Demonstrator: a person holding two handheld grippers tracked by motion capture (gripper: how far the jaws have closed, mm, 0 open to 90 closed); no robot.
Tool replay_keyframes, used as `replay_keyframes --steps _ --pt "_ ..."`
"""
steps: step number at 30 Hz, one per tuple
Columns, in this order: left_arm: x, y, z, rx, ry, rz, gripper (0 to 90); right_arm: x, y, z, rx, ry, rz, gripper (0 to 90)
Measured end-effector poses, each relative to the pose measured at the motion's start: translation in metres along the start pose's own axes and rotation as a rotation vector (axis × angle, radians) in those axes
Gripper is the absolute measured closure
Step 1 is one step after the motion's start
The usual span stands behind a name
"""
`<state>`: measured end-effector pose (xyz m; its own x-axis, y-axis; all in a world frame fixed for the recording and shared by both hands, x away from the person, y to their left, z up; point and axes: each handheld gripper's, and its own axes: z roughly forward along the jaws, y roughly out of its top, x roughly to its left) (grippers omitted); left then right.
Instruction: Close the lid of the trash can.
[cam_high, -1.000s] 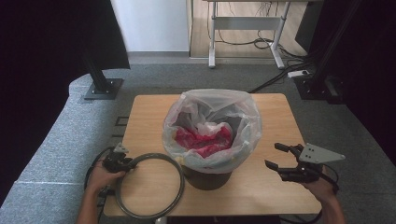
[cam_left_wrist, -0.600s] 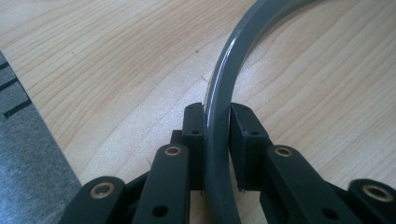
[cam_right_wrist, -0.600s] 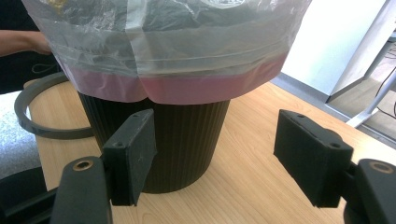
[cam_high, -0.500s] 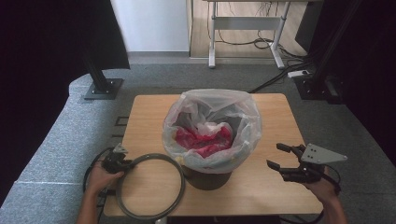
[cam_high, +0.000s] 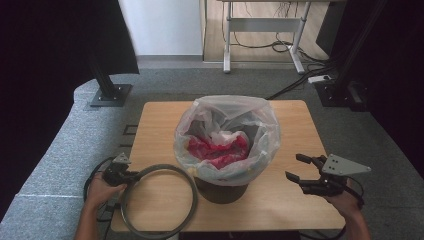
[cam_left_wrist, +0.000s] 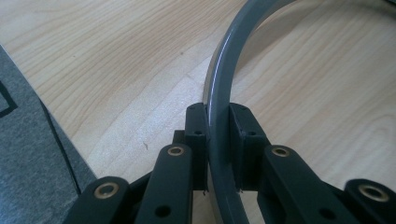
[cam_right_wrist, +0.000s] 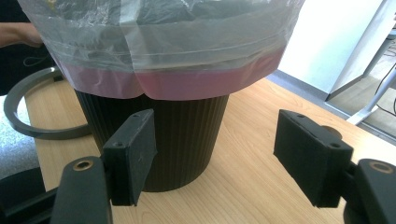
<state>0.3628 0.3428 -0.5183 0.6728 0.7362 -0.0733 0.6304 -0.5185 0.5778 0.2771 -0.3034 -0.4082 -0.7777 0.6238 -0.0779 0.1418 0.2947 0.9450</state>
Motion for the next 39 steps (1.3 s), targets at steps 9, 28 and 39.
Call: replay_keyframes --steps 9,28,39 --pt "-0.006 0.002 -0.020 -0.028 -0.027 0.030 78.9 -0.001 -0.002 -0.001 0.001 0.001 0.006 29.4" --pt "-0.030 0.019 -0.083 -0.115 -0.052 0.125 78.9 -0.001 -0.002 -0.002 0.003 0.007 0.005 29.4" --pt "-0.048 0.031 -0.118 -0.161 -0.070 0.191 78.8 -0.001 -0.003 0.000 0.007 0.011 0.008 29.4"
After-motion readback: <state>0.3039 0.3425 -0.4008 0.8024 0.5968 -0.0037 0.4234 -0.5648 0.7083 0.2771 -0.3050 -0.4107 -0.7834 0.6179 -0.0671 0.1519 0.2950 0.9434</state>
